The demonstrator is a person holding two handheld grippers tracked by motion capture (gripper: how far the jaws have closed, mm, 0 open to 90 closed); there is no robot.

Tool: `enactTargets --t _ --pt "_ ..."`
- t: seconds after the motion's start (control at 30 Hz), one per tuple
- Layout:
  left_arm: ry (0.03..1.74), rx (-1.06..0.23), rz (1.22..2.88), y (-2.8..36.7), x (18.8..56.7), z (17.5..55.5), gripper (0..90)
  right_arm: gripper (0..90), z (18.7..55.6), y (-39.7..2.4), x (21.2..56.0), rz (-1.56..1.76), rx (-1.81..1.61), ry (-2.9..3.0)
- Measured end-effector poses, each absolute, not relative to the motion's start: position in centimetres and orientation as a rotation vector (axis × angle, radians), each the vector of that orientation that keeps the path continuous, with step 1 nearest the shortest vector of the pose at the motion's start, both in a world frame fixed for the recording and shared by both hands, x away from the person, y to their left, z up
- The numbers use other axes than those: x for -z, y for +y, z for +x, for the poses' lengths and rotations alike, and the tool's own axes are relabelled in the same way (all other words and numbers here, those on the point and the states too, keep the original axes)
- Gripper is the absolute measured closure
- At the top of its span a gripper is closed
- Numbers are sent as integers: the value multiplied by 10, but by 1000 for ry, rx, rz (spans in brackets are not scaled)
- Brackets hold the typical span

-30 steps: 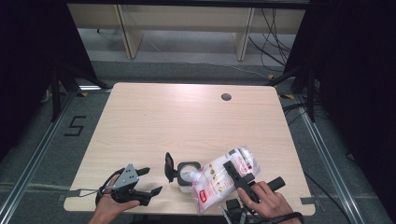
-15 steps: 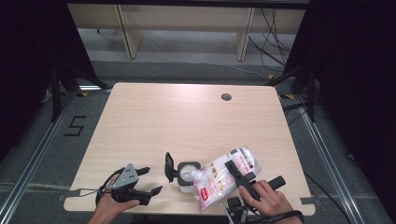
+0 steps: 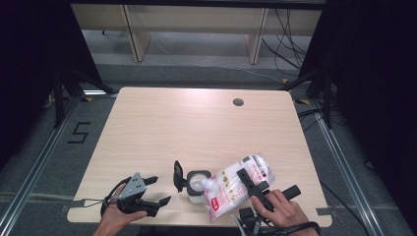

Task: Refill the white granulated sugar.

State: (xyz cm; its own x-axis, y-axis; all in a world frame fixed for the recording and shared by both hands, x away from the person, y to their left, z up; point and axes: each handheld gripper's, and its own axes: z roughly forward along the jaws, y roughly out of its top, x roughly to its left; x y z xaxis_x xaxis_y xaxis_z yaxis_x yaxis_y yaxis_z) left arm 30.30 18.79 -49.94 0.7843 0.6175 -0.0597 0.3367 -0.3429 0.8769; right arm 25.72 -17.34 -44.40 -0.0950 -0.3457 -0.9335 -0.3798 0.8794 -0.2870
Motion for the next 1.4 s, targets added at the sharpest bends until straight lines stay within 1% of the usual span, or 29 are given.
enactTargets --t 0.07,0.1,0.2,0.27,0.63,0.73,0.83,0.87,1.0,1.07,1.13,1.2,1.23,1.4 --pt "702 -361 1978 189 499 303 175 574 257 -172 442 -583 -28 1690" --pt "733 -347 1965 188 500 301 175 575 256 -171 442 -578 -29 1689" --pt "698 -359 1971 189 499 304 175 575 255 -169 439 -591 -40 1682" --pt "736 -345 1961 188 500 301 175 575 254 -170 440 -574 -41 1693" --pt "700 -357 1971 189 499 304 175 575 253 -169 442 -579 -51 1700" --pt "726 -349 1954 188 499 303 174 575 253 -167 441 -605 -49 1693" --pt "704 -362 1978 189 499 303 175 575 251 -167 442 -586 -49 1698" --pt "730 -341 1959 188 500 302 175 575 251 -167 442 -585 -46 1697" --pt "701 -365 1977 189 499 304 175 575 251 -167 441 -587 -48 1695" --pt "729 -344 1961 188 500 302 175 575 251 -167 442 -574 -49 1705" --pt "697 -359 1969 189 499 304 175 575 251 -167 442 -583 -49 1697" --pt "703 -363 1979 189 499 303 175 575 251 -167 442 -584 -49 1698" --pt "732 -344 1962 188 500 302 175 576 251 -166 442 -584 -49 1699" --pt "700 -360 1979 189 499 304 175 575 251 -167 442 -584 -51 1701"
